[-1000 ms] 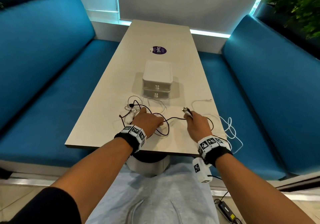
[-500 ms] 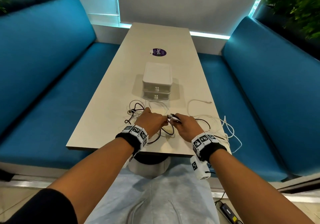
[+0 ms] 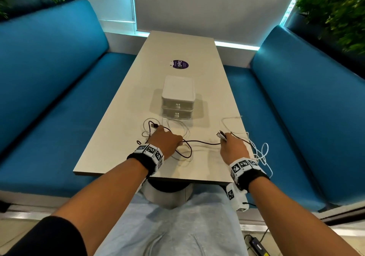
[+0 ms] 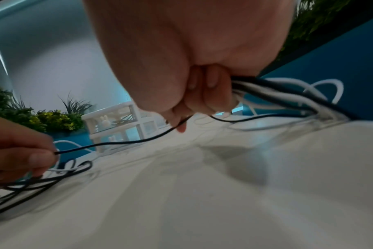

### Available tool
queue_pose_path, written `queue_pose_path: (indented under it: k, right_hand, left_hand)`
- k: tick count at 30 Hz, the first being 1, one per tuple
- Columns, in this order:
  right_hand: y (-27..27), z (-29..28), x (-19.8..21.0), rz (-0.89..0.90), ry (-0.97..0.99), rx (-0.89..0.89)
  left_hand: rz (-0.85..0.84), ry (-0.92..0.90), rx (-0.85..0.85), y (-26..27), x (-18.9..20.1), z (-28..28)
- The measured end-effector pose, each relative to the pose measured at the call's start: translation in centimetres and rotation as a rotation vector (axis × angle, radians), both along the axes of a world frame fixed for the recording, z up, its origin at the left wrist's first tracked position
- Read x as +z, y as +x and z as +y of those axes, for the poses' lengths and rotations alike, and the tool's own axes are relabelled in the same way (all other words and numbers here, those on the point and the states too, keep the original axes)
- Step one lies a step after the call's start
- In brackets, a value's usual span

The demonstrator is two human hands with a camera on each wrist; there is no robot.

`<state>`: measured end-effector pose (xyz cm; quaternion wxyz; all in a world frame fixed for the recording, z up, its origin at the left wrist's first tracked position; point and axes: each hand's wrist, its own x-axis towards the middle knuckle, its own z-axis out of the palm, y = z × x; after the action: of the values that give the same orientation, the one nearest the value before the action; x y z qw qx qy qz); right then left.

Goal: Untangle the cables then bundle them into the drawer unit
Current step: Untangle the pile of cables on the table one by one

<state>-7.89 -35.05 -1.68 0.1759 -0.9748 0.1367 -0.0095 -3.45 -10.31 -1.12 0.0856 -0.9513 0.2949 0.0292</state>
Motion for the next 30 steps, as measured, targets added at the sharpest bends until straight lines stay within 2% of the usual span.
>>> queue_pose_path:
  k: [3,8,12,16,19,22,25,30]
  right_hand:
    - [-0.3,2.2,0.1,-0.073,0.066,0.004]
    - [-0.4,5.7,0.7,-0.164,0.244,0.140]
    - [-0.4,6.9,0.3,-0.070,0.259,0.273]
    - [-0.2,6.4,-0.1,0.044,0.198,0.314]
    - [0.2,5.4,0.2,0.050,0.179,0.283]
    - [0.4,3.1,0.7,0.074,0.135,0.184]
    - [0.5,1.0,1.0,0.091,0.089,0.060]
    - [0.2,1.8,1.1,0.072,0.039,-0.040]
  left_hand:
    - [0.010,0.032,-0.022,-0.4,0.1,-0.6]
    - [-0.024,-0.026,-0.015,-1.0,0.3,-1.6]
    - [-0.068,0.011,-0.049,-1.2,0.4,-2.3]
    - [-0.033,-0.031,-0.044,-1.0,0.2,-2.0]
    - [0.024,-0.061,0.002,-0.3,0.3,-1.0]
    - [0.076,0.011,0.003,0.3,0.6,0.9]
    - [0.062,-0.030,0.025,0.2,0.5,1.8]
    - [0.019,-0.077,0.029,0.0,0.6,0.1]
